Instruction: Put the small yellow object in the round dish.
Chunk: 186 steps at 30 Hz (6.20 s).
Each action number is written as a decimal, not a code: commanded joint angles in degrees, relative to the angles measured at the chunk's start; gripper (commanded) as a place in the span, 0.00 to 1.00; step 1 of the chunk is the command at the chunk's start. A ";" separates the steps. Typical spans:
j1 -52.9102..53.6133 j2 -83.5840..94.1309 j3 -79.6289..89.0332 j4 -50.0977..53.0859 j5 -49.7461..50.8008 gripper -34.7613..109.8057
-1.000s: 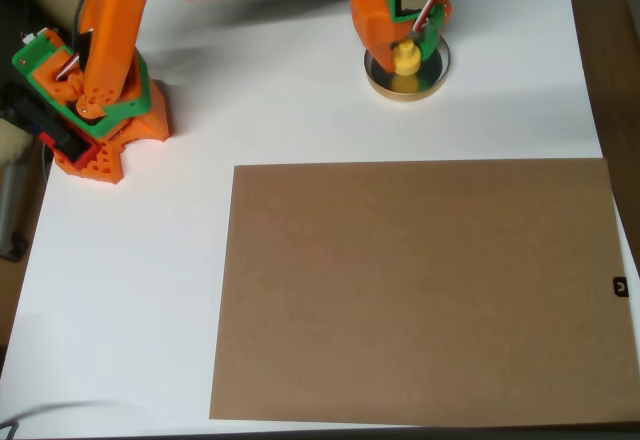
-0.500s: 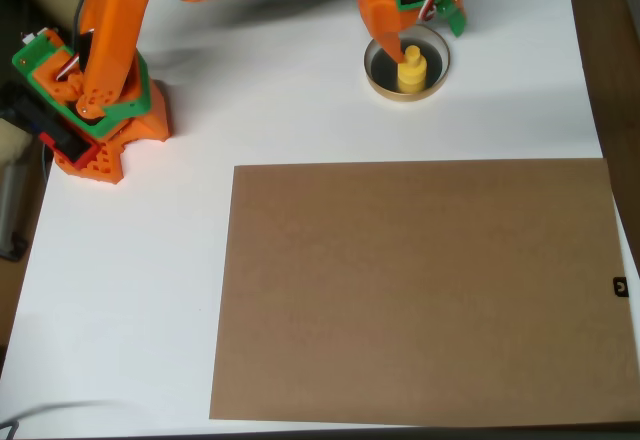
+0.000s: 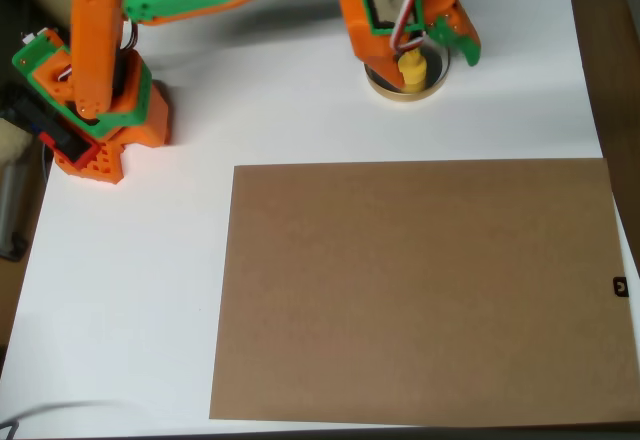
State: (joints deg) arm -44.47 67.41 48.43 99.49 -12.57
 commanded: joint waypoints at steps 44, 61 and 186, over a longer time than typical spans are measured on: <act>56.87 50.19 68.55 -38.67 5.45 0.44; 57.04 68.20 90.00 -44.38 6.68 0.43; 65.57 119.53 119.97 -37.00 10.11 0.25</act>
State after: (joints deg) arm 20.65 185.10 168.75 61.79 -2.20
